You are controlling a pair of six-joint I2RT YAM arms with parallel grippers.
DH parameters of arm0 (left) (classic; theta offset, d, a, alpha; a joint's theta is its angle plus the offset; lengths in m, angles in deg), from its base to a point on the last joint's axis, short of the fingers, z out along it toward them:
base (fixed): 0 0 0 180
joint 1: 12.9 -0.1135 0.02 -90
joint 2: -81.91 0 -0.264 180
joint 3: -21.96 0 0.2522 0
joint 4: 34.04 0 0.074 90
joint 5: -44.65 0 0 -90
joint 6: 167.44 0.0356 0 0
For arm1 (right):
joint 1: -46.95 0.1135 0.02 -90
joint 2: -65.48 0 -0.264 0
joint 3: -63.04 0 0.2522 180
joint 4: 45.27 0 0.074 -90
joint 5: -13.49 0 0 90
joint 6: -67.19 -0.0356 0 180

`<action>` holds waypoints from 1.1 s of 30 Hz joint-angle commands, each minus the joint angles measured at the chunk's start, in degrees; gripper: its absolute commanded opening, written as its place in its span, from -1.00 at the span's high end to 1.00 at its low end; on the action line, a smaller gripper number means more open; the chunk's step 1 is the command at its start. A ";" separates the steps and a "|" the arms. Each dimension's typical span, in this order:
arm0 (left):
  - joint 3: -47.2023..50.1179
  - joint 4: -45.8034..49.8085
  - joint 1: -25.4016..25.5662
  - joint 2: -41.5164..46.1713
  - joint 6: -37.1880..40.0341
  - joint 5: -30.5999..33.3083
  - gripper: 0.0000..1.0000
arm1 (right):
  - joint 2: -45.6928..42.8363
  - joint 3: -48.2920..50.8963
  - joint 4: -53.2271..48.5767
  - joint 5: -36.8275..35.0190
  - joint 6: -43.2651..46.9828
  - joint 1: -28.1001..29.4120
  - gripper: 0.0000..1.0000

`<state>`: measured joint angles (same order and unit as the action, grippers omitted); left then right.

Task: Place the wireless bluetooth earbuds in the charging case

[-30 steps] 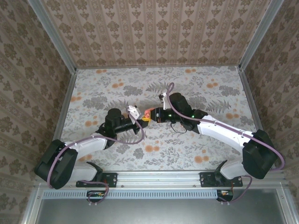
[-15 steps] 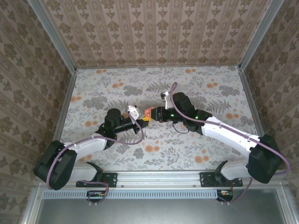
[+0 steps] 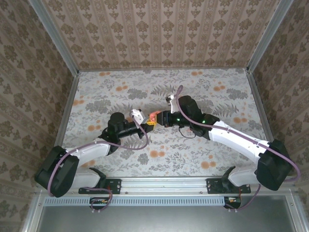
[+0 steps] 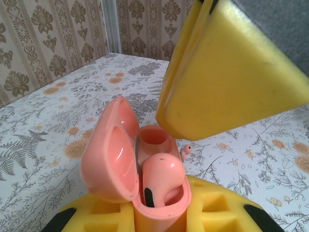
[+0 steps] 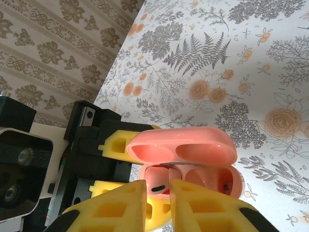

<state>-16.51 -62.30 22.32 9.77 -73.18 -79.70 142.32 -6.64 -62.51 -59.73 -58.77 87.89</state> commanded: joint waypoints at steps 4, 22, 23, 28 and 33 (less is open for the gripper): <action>-0.10 -1.58 0.29 1.40 -0.82 -1.25 0.70 | 1.85 -2.33 0.04 2.63 0.10 0.32 0.62; -0.20 -1.05 0.29 2.17 -0.71 -0.81 0.71 | 5.28 -1.41 -3.00 2.22 0.37 0.45 0.69; -0.19 -0.96 0.29 2.24 -0.65 -0.74 0.71 | 5.18 -1.39 -3.31 2.21 0.42 0.48 0.69; -0.03 -0.76 0.29 2.44 -0.47 -0.40 0.71 | 3.73 -1.41 -3.81 1.40 0.80 0.46 0.64; 0.53 -0.49 0.29 2.10 -0.10 -0.03 0.71 | 1.33 -3.32 -5.14 0.45 2.26 0.35 0.34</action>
<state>-16.19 -59.24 22.30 10.23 -73.51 -78.71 146.12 -7.97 -63.54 -58.07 -58.14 87.89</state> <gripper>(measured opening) 0.196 0.316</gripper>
